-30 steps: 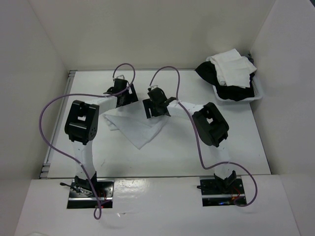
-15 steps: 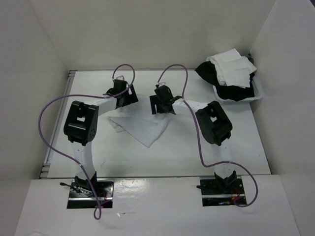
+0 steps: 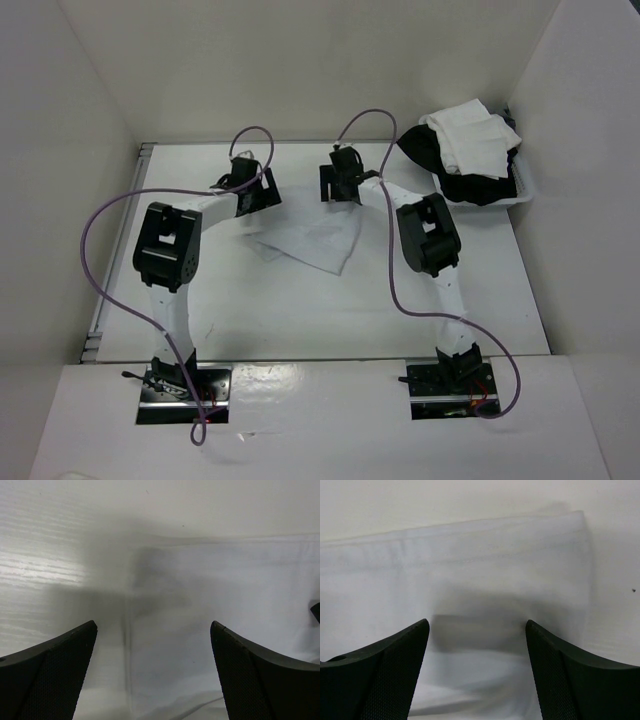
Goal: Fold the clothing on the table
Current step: Flatten the skirt out
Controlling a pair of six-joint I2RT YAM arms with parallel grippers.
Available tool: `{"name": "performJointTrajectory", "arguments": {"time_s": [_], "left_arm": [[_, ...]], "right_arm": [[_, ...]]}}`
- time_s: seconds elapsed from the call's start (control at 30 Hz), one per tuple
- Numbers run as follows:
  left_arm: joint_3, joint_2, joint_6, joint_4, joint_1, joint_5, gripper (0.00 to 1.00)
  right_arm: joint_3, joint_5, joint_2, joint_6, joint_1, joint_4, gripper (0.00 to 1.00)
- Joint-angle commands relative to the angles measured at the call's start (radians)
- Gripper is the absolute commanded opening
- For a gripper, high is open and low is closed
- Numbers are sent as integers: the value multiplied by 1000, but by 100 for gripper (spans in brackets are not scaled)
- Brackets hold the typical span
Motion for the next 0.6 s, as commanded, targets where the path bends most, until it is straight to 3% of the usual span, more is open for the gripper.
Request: {"name": "performJointTrajectory", "arguments": {"time_s": [0.0,0.33,0.57], "left_arm": [[69,57,8,-40,17,-23,100],[273,131,30,-106,17,-50,100],[142,-146,30,-128,17,-50,100]], "right_arm": [[69,23,51,-28,-13,-87,82],[108,31,29,-57,-2,-105,82],[-98,31,-266,-66,51,-93,82]]}}
